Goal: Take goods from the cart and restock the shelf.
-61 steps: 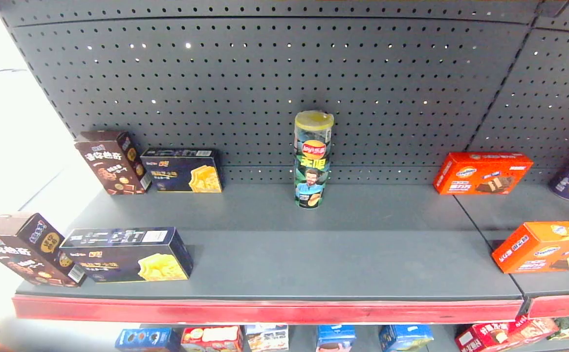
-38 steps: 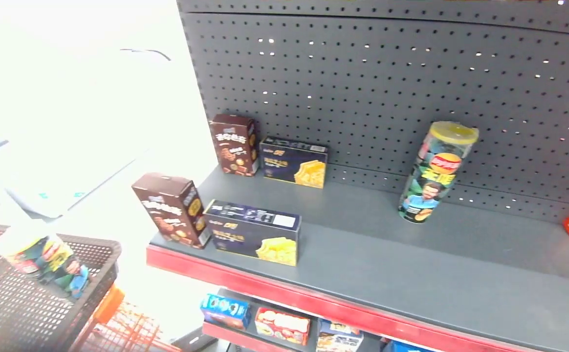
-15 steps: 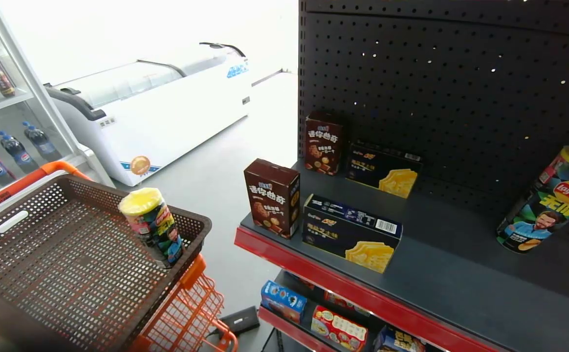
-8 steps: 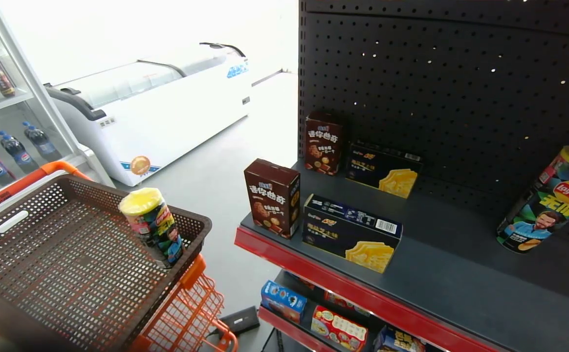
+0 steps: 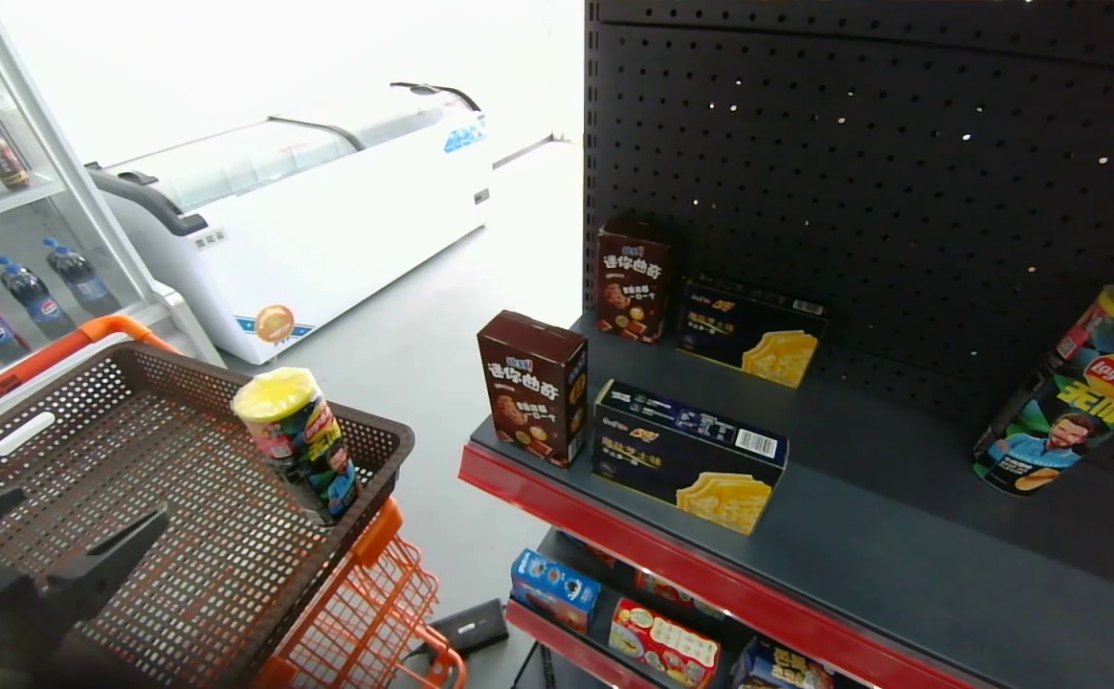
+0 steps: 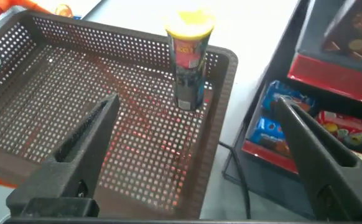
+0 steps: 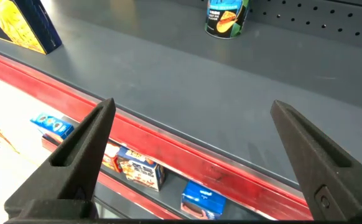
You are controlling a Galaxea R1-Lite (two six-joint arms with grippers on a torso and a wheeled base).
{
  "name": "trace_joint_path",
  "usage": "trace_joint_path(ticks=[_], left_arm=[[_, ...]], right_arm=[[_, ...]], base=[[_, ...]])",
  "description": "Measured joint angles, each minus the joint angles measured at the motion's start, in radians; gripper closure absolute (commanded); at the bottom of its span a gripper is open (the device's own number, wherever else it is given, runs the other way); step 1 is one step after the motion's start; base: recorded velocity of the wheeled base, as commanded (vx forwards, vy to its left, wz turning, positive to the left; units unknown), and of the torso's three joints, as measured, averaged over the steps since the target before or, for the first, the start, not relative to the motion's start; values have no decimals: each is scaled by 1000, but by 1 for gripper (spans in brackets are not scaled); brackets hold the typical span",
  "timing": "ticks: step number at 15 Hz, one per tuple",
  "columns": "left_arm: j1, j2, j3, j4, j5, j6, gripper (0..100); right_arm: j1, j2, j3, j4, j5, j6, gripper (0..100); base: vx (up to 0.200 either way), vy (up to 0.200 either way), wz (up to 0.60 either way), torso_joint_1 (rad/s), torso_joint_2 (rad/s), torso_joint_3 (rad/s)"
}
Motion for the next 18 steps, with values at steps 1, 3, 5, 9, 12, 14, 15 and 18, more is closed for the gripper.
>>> trace_joint_path(ticks=[1,3,5,9,12,14,15,18], left_arm=[[4,79,13,-105,-1,4,0],[11,219,35,-267,0,7,0],[21,392,56,-489,1,8,0],[31,694,70,-817,2,6,0],[29,860,22,-919,1,5,0],[31,935,-31,-933,1,6,0],[31,964,-50,-934,1,6,0],[30,1041,-110,-940,1,4,0]], right_arm=[[0,0,0,0,0,0,0],[0,0,0,0,0,0,0],[-1,0,0,0,0,0,0],[0,0,0,0,0,0,0],[0,0,0,0,0,0,0],[0,0,0,0,0,0,0],[-1,0,0,0,0,0,0],[-1,0,0,0,0,0,0]], base=[[0,0,0,0,0,0],[0,0,0,0,0,0],[0,0,0,0,0,0],[0,0,0,0,0,0],[0,0,0,0,0,0],[0,0,0,0,0,0],[0,0,0,0,0,0],[0,0,0,0,0,0]])
